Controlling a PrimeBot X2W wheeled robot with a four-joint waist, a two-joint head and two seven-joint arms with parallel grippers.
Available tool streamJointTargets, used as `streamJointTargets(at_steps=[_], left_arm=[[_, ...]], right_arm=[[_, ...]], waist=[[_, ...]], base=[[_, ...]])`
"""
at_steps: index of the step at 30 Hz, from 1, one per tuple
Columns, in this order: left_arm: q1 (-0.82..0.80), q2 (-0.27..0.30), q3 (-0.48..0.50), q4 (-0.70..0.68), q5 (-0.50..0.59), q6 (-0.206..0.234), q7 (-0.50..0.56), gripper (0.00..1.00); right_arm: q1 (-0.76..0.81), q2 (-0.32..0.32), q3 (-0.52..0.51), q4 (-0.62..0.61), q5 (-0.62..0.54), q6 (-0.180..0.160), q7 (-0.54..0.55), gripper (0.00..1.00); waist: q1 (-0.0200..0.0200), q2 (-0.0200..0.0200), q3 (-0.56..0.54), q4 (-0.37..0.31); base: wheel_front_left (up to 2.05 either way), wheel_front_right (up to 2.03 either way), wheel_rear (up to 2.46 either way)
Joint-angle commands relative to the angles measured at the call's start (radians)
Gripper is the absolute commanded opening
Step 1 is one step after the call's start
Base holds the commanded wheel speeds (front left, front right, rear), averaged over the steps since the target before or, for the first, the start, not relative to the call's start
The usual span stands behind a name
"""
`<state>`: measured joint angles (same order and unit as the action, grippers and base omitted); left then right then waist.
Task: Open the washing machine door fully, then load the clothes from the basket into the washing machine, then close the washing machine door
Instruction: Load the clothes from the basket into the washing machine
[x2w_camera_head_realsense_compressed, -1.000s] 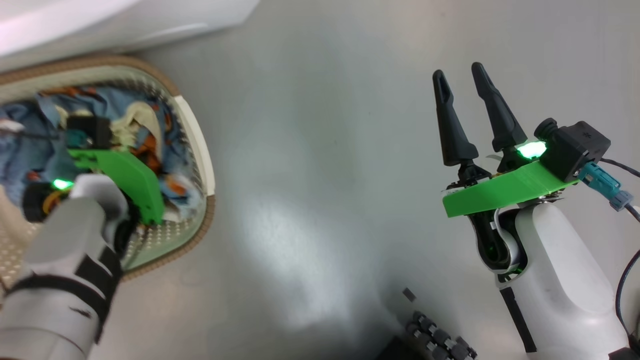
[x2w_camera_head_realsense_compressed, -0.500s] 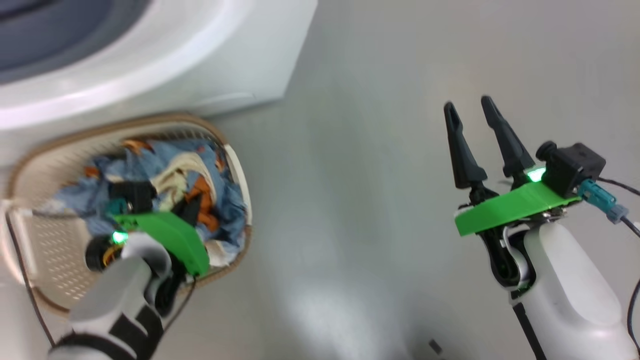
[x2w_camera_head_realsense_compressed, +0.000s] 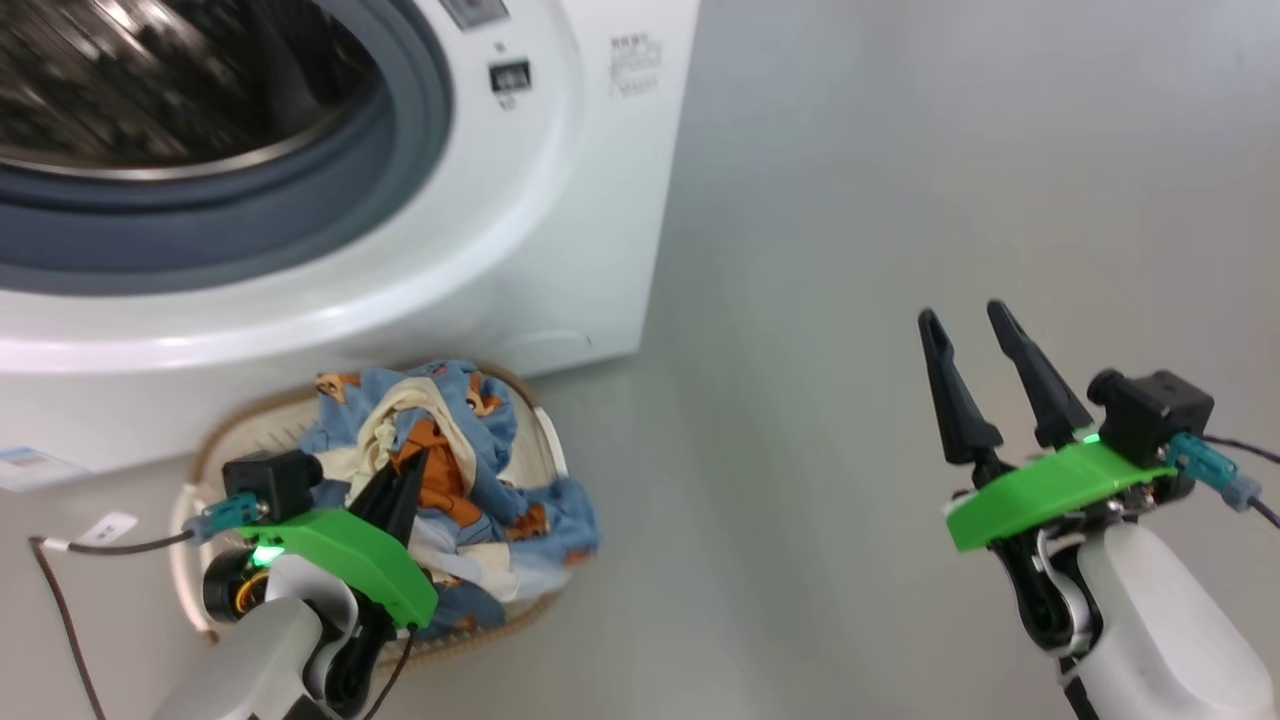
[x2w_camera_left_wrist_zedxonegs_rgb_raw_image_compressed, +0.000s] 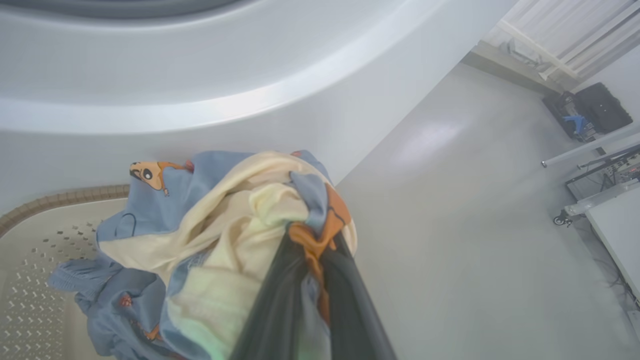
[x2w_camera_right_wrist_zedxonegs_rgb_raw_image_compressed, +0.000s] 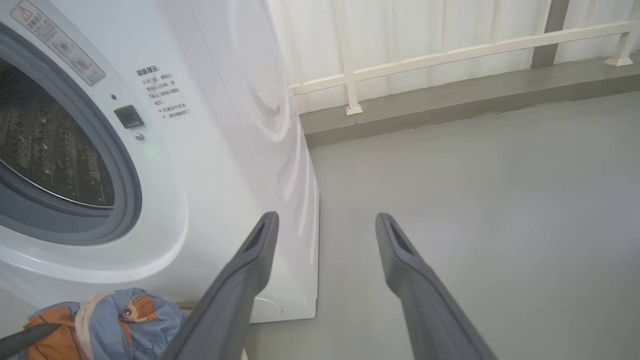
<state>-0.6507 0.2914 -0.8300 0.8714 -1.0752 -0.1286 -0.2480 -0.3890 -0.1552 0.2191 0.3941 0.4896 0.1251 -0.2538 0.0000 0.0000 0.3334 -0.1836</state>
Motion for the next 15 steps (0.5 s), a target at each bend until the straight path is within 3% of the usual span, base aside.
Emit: streamJointTargets(at_steps=[1,15], left_arm=[[0.009,0.028,0.048,-0.036,0.008,-0.002,-0.013,0.0],[0.226,0.009,0.347,-0.333,0.232,0.031,-0.014,0.0]], right_arm=[[0.024,-0.013,0.014,-0.017,0.005,0.006,-0.008,1.0],[0.113,-0.065,0.001,0.002,0.035,0.006,-0.008,1.0]], waist=[[0.0,0.0,-0.121,0.063],[0.0,0.0,-0.29,0.136]], base=[[0.0,0.0,0.0],[0.0,0.0,0.0]])
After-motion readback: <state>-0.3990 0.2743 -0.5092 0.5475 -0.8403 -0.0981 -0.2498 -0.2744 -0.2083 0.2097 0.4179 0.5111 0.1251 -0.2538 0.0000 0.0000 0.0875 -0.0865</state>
